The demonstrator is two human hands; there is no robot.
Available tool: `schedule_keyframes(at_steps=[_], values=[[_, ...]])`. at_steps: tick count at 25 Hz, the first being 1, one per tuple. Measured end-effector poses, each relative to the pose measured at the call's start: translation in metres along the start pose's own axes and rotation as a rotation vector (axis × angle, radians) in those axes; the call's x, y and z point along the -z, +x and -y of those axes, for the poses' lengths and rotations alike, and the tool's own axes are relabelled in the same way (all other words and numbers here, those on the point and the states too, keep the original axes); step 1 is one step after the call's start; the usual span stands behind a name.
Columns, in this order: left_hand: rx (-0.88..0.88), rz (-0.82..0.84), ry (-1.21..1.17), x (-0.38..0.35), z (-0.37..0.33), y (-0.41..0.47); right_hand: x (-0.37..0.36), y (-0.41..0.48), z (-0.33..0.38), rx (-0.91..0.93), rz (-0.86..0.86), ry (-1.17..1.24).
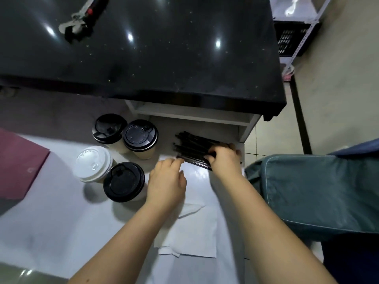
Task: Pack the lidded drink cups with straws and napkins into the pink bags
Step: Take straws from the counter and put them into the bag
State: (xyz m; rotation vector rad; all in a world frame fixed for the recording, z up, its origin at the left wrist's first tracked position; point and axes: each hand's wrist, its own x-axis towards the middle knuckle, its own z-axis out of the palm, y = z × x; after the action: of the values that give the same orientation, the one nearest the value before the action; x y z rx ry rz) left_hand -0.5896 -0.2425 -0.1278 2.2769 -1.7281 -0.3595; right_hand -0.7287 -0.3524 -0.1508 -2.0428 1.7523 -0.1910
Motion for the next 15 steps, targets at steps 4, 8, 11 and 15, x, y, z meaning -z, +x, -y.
schedule_keyframes(at_steps=[4,8,11,15], values=[[0.032,-0.01,-0.001,0.003,-0.007,0.001,0.007,0.001,-0.007,-0.034,-0.034,0.162],[0.016,-0.019,-0.015,0.011,-0.015,-0.001,0.019,-0.003,-0.014,-0.136,0.031,0.462],[0.014,-0.034,-0.017,0.02,-0.021,-0.005,0.031,-0.009,-0.01,-0.189,0.107,0.716],[-0.044,-0.092,-0.007,0.042,-0.021,-0.009,0.049,-0.026,0.011,-0.148,0.191,0.874]])
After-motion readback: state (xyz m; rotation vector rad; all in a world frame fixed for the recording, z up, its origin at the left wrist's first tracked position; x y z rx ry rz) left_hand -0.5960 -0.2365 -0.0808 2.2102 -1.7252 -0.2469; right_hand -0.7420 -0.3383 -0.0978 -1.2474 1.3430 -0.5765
